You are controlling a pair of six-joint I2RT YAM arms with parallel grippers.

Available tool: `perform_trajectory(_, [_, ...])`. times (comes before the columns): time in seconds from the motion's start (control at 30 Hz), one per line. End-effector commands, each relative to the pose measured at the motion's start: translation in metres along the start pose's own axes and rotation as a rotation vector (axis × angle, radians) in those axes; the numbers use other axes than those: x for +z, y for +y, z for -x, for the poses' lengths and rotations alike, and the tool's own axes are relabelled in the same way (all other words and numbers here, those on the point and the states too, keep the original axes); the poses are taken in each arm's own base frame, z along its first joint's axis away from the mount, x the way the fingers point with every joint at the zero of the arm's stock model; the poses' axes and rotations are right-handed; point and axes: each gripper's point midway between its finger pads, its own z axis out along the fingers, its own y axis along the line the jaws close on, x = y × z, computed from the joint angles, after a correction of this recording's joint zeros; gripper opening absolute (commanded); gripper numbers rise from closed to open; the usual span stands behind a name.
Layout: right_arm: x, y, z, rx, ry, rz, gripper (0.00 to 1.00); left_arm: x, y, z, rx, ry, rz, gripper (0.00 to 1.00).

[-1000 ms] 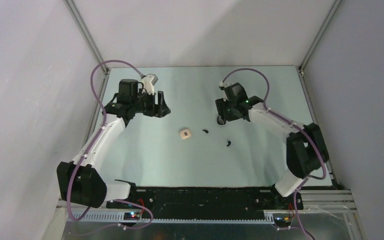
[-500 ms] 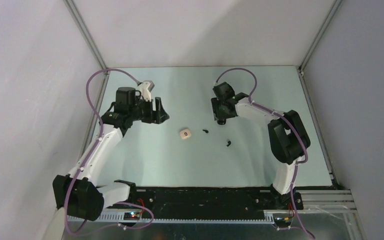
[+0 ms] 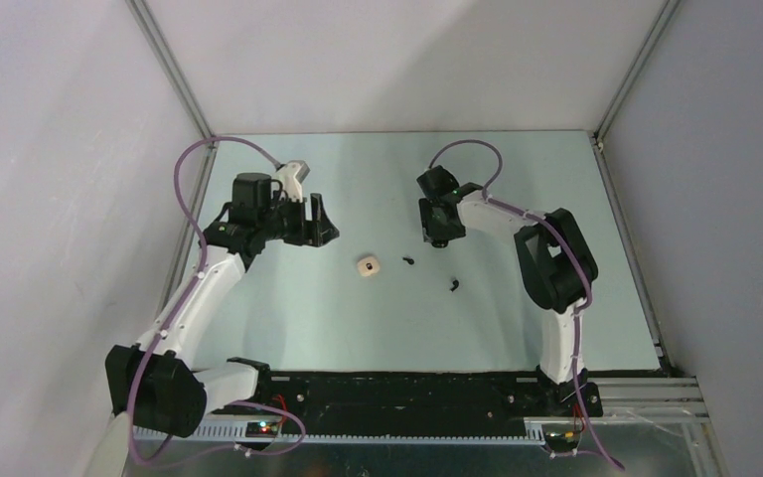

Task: Insert the wireless bluetooth earbuds into the charging case
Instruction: Pick up the charging case at the center of the board.

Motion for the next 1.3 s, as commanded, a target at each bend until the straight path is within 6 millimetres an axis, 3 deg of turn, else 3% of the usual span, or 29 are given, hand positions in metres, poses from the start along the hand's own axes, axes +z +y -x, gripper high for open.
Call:
perform_trajectory(0.0, [0.003,0.001,0.015,0.034,-0.018,-0.015,0.55,-0.002,-0.01,0.015,0.016,-0.039,-0.037,0.74])
perform_trajectory(0.43, [0.022,-0.005,0.009,0.031,0.026,-0.027,0.49,-0.001,-0.013,0.019,0.022,-0.039,-0.055,0.74])
perform_trajectory(0.63, [0.028,-0.007,0.003,0.017,0.04,-0.015,0.59,0.002,-0.014,0.019,0.019,-0.028,-0.07,0.74])
perform_trajectory(0.73, [0.032,-0.011,0.001,0.015,0.042,-0.018,0.59,0.003,-0.014,0.019,0.019,-0.026,-0.071,0.74])
perform_trajectory(0.87, [0.033,-0.012,-0.002,-0.004,0.039,-0.009,0.53,0.003,-0.015,0.018,0.018,-0.024,-0.079,0.73])
perform_trajectory(0.97, [0.031,-0.011,0.0,-0.037,0.023,0.004,0.38,0.004,-0.016,0.018,0.018,-0.02,-0.086,0.73])
perform_trajectory(1.03, [0.024,-0.008,0.009,-0.085,-0.016,0.028,0.3,0.004,-0.018,0.018,0.024,-0.017,-0.099,0.73])
perform_trajectory(1.13, [-0.003,-0.002,0.035,-0.214,-0.12,0.085,0.16,0.005,-0.025,0.023,0.053,-0.017,-0.146,0.72])
perform_trajectory(1.23, [-0.047,0.011,0.059,-0.36,-0.273,0.18,0.09,0.006,-0.039,0.034,0.094,-0.025,-0.237,0.71])
perform_trajectory(1.27, [-0.051,0.011,0.051,-0.446,-0.292,0.201,0.07,0.006,-0.043,0.041,0.107,-0.036,-0.261,0.71])
